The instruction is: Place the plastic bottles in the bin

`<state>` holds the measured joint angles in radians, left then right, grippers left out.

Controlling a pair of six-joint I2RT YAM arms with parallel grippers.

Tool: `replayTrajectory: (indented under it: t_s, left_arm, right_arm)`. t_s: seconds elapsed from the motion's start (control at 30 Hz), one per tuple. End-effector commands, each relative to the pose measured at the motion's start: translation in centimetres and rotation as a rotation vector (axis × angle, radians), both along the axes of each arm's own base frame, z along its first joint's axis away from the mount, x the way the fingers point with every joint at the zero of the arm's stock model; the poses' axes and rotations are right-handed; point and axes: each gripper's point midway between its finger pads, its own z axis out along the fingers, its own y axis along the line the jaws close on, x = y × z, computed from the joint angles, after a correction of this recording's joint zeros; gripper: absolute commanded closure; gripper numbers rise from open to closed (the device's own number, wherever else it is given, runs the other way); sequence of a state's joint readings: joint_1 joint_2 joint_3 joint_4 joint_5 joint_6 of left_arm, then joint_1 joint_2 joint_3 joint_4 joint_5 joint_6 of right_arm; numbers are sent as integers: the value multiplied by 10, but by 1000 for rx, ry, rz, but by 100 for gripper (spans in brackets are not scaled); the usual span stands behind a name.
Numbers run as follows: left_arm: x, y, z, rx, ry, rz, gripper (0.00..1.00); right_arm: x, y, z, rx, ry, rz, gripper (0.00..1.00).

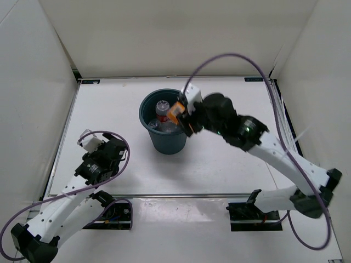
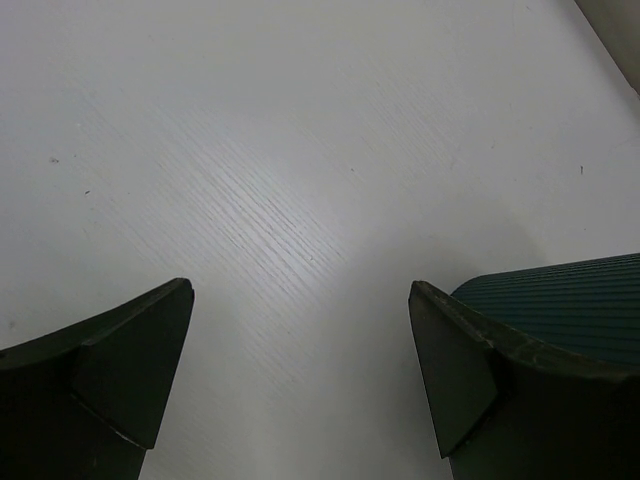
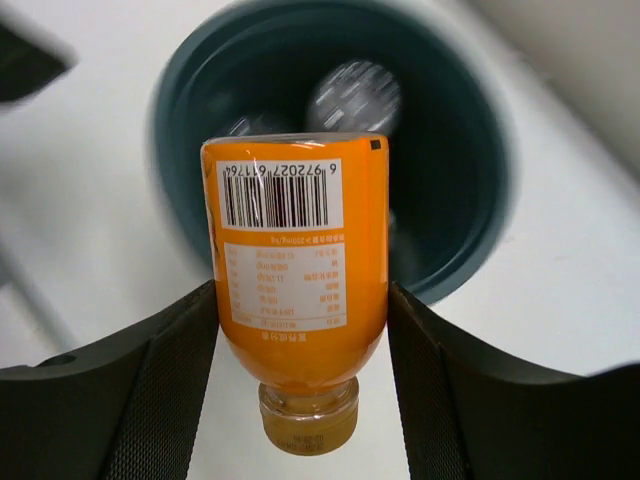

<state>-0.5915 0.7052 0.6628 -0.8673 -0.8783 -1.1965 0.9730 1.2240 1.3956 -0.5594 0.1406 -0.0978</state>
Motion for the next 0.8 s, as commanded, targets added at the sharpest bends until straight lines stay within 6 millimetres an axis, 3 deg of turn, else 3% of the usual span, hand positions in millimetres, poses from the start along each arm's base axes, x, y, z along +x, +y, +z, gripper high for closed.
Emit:
replayTrajectory:
  t_s: [0.0, 0.13, 0.17, 0.23, 0.27, 0.37, 0.43, 0.5, 0.6, 0.7, 0.77]
  left_arm:
    - [4, -4, 1, -35, -19, 12, 0]
    - [6, -7, 5, -33, -21, -11, 0]
    - [5, -9, 6, -37, -18, -27, 0]
    - [6, -11, 8, -38, -22, -46, 0]
    - [6, -11, 8, -38, -22, -47, 0]
    - [5, -12, 9, -42, -23, -57, 0]
    - [7, -16, 12, -59, -39, -80, 0]
    - [8, -21, 16, -68, -49, -107, 0]
    - [11, -22, 21, -75, -81, -117, 0]
    - [15, -24, 27, -37, -97, -152, 0]
    - [21, -26, 40, -8, -110, -177, 0]
  right_arm:
    - [74, 7, 9, -73, -83, -166, 99]
    - [122, 21, 17, -21, -77, -230, 95]
    - [132, 25, 4, -26, -34, -266, 86]
    - [138, 22, 9, -4, -23, -304, 63]
    - [135, 25, -1, -17, -2, -285, 50]
    - [122, 18, 12, 32, 0, -271, 0]
    - [119, 11, 25, 60, -4, -303, 0]
    - [119, -7, 47, 91, -32, -391, 0]
    - [117, -38, 66, 141, 1, -554, 0]
    - [116, -66, 61, 125, 62, -635, 0]
    - [109, -87, 37, 42, 193, -676, 0]
